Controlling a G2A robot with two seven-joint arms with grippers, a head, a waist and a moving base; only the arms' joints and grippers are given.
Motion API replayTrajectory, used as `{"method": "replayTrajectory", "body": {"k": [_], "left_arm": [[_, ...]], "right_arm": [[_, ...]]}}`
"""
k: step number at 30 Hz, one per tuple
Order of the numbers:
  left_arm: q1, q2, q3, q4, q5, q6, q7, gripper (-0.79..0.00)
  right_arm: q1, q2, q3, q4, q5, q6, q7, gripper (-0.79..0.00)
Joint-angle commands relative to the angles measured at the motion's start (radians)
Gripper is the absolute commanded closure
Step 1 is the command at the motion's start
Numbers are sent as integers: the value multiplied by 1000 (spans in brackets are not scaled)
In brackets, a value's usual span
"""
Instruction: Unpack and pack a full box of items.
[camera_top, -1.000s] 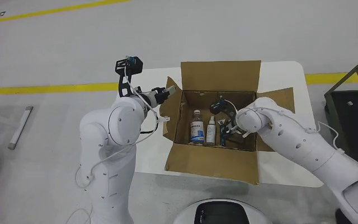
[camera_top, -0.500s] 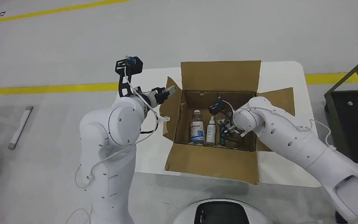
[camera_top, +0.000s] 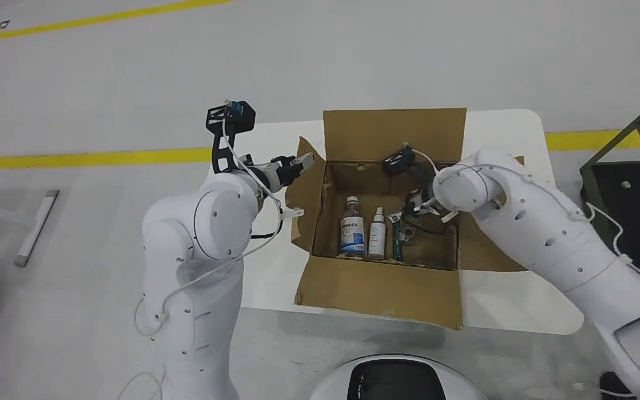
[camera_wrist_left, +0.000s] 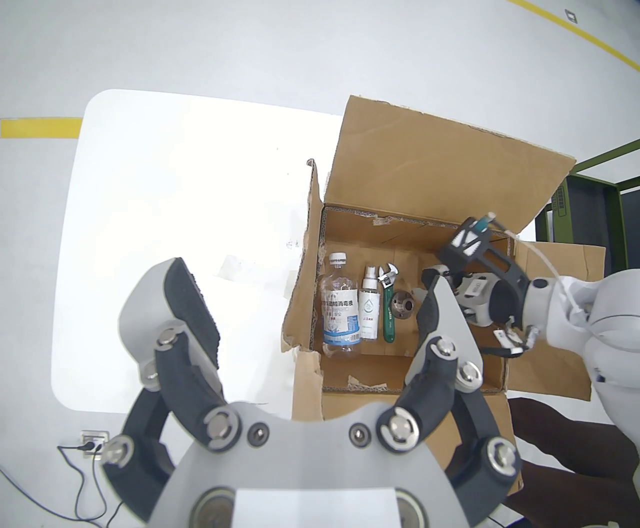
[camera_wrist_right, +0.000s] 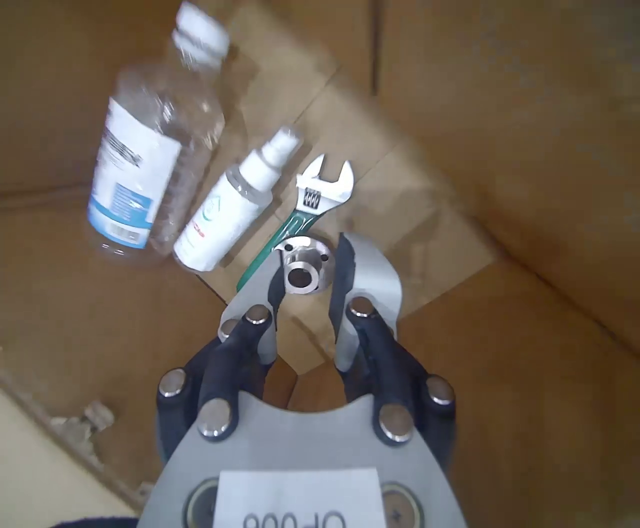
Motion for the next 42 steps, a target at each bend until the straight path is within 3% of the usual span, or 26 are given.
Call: {"method": "replayTrajectory", "body": {"k": [1, 5, 10, 14, 17, 23, 31, 36, 42], "left_arm": [[0, 0, 0, 0, 0, 0, 0, -785], [0, 0, 0, 0, 0, 0, 0, -785], [0, 0, 0, 0, 0, 0, 0, -785], [0, 0, 0, 0, 0, 0, 0, -785], [0, 0, 0, 0, 0, 0, 0, -785], [0, 0, 0, 0, 0, 0, 0, -785], [0, 0, 0, 0, 0, 0, 0, -785], [0, 0, 0, 0, 0, 0, 0, -785], [0, 0, 0, 0, 0, 0, 0, -785]], "right_arm": [[-18, 24, 99, -49, 20, 2, -4, 0], [-103, 83, 361, -181, 26, 10, -95, 0], [-310, 137, 681, -331, 37, 16, -188, 0], [-461, 157, 870, -381, 96, -4, -225, 0], [-547, 164, 950, -364, 134, -26, -224, 0], [-636, 169, 974, -319, 205, -88, -181, 0], [-636, 169, 974, -319, 205, -88, -181, 0], [-720, 168, 959, -370, 139, -99, -289, 0], [-816, 154, 879, -427, 73, -147, -508, 0]]}}
